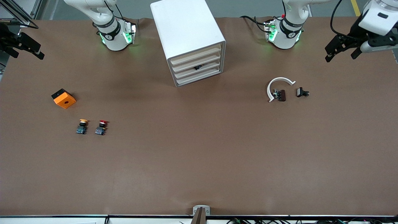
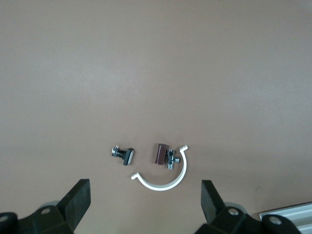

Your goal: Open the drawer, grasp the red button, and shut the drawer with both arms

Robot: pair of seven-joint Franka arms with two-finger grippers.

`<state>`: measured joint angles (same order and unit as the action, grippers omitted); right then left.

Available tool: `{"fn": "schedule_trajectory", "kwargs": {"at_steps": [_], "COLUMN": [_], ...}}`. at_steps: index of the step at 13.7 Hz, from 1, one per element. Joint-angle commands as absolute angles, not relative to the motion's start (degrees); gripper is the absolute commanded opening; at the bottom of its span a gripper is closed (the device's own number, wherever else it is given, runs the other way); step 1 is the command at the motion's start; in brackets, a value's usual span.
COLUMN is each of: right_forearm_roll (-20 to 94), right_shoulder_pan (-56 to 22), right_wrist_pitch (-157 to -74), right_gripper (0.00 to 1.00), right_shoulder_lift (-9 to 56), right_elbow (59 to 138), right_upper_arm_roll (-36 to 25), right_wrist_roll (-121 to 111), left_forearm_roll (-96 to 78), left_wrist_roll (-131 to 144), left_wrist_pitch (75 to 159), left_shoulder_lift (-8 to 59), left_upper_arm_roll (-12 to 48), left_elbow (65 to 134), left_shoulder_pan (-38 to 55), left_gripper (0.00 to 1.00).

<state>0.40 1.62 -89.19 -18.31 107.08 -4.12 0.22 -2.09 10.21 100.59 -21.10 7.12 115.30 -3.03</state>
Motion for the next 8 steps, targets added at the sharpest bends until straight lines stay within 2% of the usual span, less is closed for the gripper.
{"fn": "schedule_trajectory", "kwargs": {"at_steps": [1, 8], "right_forearm_roll": [-0.4, -0.4], "right_shoulder_pan": [1.7, 1.7], "right_wrist_pitch": [-89.1, -89.1], "right_gripper": [1.00, 1.00], "right_shoulder_lift": [-18.7, -18.5], "right_elbow": [107.2, 106.5], "right_upper_arm_roll": [-4.0, -4.0], "right_wrist_roll": [-0.1, 0.0], "left_forearm_roll": [-3.0, -2.8], "left_wrist_roll": [9.4, 10.1], "left_wrist_pitch": [99.9, 99.8], "left_shoulder_lift": [-13.7, -2.3], "left_upper_arm_roll": [7.3, 8.0], "left_elbow": [108.0, 97.4], "left_shoulder_pan": [-3.5, -3.0], "left_gripper": [1.00, 1.00]}}
